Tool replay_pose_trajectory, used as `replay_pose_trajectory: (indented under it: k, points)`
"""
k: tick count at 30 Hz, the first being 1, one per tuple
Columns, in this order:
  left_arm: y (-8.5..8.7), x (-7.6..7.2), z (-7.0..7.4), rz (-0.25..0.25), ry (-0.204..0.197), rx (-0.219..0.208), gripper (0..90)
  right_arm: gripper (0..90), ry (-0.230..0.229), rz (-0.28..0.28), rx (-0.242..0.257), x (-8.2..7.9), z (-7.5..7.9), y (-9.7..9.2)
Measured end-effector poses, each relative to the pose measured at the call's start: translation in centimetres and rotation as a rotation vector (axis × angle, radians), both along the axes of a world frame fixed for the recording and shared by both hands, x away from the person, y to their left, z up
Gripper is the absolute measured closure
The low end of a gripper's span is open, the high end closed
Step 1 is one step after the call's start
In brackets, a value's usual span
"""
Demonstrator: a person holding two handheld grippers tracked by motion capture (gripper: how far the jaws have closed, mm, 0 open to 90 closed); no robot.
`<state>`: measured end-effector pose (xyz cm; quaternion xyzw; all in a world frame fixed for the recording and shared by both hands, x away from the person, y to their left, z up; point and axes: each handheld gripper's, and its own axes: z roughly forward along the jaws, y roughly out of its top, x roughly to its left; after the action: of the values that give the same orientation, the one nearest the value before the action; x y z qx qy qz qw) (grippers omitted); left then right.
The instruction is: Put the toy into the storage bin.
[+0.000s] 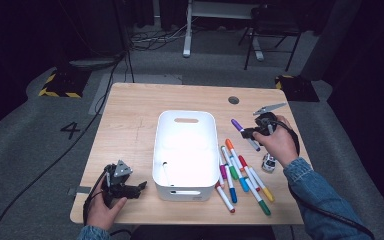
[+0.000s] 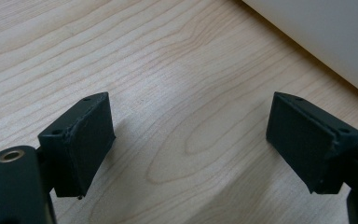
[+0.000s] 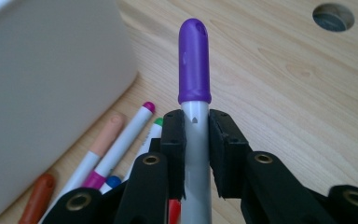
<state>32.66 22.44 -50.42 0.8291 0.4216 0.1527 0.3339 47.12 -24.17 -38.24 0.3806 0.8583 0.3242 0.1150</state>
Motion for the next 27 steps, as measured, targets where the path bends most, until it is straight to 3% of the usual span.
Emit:
replay_pose_trajectory:
  k: [14,20,27]
  points:
    - [0.0,0.0,0.0,0.000,-0.001,0.000,15.3,77.3,-0.048,0.103,0.042,-2.2,3.6,2.0]
    - [0.0,-0.1,0.0,0.002,0.001,-0.002,15.3,77.3,-0.069,0.189,0.060,-3.4,5.7,4.9]
    - [-0.1,0.0,0.0,0.015,-0.003,0.008,14.2,77.3,-0.063,0.262,0.082,-4.6,6.3,7.6]
